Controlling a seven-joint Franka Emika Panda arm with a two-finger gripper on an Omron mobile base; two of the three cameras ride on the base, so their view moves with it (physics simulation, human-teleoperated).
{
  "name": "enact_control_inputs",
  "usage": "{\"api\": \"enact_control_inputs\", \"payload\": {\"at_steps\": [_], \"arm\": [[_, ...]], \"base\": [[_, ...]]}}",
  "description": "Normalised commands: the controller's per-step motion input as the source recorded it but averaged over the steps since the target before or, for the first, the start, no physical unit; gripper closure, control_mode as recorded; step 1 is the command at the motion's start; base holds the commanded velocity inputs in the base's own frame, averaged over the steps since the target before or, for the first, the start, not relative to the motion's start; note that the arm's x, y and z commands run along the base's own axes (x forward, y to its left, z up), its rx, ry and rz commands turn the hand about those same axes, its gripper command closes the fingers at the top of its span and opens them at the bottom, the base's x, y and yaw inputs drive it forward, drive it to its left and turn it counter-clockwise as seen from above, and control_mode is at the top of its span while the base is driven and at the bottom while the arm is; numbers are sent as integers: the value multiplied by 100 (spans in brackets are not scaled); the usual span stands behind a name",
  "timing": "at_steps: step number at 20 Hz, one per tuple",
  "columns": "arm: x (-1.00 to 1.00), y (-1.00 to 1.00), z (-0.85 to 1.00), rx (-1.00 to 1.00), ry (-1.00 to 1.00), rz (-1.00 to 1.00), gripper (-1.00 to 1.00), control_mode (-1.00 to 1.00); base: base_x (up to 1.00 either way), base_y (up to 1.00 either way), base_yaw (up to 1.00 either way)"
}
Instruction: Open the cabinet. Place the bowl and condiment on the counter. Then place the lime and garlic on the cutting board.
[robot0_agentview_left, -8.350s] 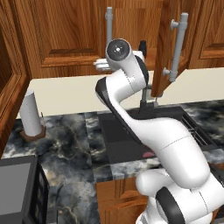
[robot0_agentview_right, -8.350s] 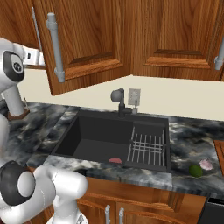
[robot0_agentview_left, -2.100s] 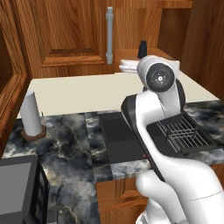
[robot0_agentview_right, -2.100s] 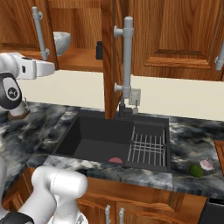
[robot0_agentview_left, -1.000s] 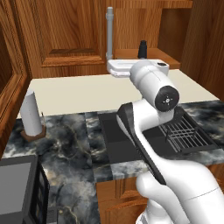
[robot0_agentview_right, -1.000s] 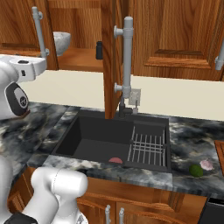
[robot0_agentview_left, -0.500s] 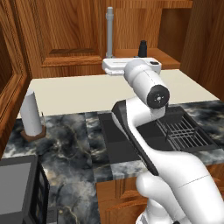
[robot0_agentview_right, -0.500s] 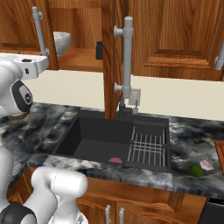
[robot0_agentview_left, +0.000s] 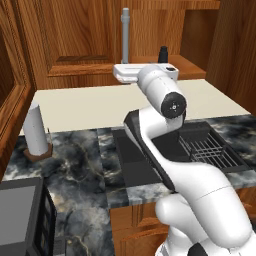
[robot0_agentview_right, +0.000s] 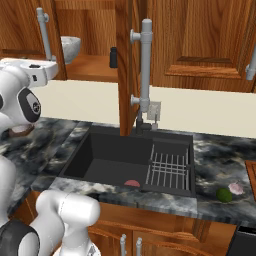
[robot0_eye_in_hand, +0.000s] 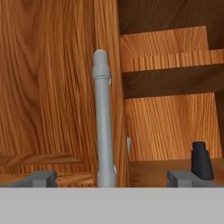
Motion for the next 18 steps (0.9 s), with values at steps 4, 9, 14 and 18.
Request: {"api": "enact_control_inputs", "payload": {"at_steps": [4, 9, 14, 18], "arm": [[37, 0, 0, 0, 0, 0, -100, -100], [43, 3, 0, 0, 0, 1, -100, -100], [35, 17, 9, 0, 0, 0, -100, -100], [22, 12, 14, -1, 0, 0, -100, -100]], "base": [[0, 0, 0], [0, 0, 0], [0, 0, 0], [0, 0, 0]]}}
